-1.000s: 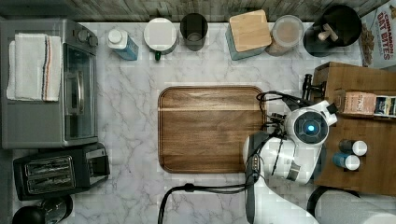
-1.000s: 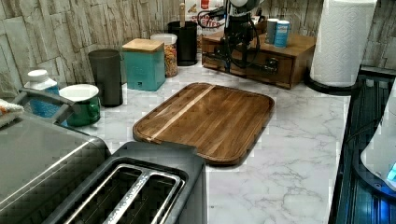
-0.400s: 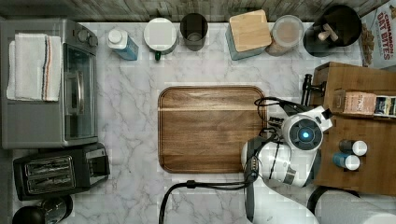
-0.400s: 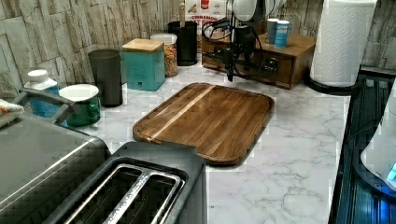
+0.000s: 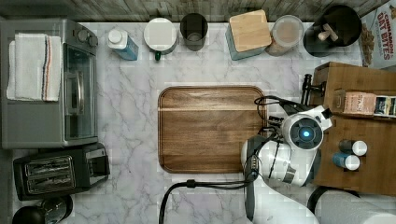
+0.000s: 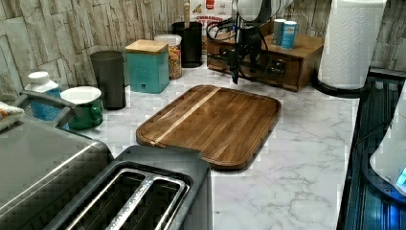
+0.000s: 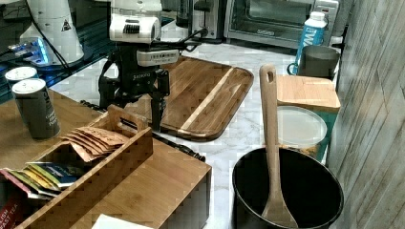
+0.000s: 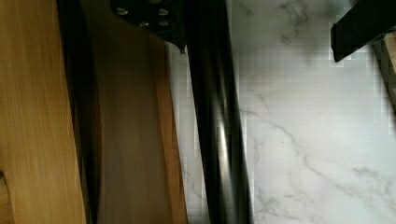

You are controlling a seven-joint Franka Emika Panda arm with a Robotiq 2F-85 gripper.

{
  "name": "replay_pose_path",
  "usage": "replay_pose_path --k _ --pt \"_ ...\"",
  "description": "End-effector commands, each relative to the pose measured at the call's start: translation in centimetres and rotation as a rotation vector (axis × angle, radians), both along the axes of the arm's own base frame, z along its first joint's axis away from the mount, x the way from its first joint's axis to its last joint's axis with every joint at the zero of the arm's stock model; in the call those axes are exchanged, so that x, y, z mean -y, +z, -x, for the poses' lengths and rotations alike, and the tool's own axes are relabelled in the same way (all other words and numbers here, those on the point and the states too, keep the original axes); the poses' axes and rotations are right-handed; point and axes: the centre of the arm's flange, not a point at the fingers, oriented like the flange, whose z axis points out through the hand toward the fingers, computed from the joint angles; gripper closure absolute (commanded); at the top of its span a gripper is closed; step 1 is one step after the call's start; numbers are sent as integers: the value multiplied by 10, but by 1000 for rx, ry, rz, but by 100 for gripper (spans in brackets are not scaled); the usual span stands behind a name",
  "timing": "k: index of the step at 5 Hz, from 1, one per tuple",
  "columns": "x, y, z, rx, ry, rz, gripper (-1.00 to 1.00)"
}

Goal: Open the drawer.

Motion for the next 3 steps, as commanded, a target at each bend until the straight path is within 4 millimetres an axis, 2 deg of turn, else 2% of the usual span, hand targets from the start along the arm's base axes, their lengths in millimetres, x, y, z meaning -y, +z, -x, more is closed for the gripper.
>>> replay_pose_path --k 1,2,3 --pt "-172 29 -54 22 137 -150 -100" --pt "-229 39 -65 7 169 -175 -100" --pt "-270 43 -78 -10 205 -213 -100"
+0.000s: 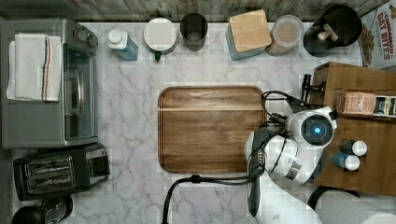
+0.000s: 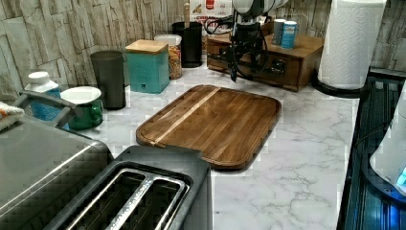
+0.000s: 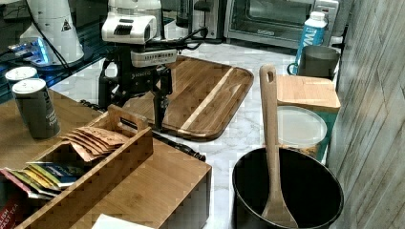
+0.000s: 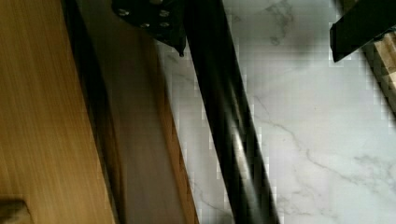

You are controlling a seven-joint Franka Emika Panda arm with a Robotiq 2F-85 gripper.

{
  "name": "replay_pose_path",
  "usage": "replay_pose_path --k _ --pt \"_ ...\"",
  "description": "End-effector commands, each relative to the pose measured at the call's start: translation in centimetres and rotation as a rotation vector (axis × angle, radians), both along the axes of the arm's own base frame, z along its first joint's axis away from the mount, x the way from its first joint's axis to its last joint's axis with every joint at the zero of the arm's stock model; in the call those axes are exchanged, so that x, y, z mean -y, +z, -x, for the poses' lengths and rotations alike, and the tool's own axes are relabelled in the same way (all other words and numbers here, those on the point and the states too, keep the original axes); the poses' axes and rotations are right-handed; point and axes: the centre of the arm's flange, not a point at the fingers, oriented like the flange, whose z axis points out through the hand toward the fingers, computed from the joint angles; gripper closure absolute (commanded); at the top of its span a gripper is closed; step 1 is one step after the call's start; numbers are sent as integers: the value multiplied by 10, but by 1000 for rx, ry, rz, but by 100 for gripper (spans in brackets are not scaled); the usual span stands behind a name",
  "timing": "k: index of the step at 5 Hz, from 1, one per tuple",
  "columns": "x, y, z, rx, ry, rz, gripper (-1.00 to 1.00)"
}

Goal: Open the drawer.

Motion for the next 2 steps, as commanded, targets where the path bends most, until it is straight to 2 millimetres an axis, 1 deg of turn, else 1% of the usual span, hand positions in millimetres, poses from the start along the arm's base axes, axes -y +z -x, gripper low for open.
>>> replay_pose_path --k 1,2 --pt "-318 37 -80 51 362 -130 -100" --pt "-343 34 -85 59 382 -152 -100"
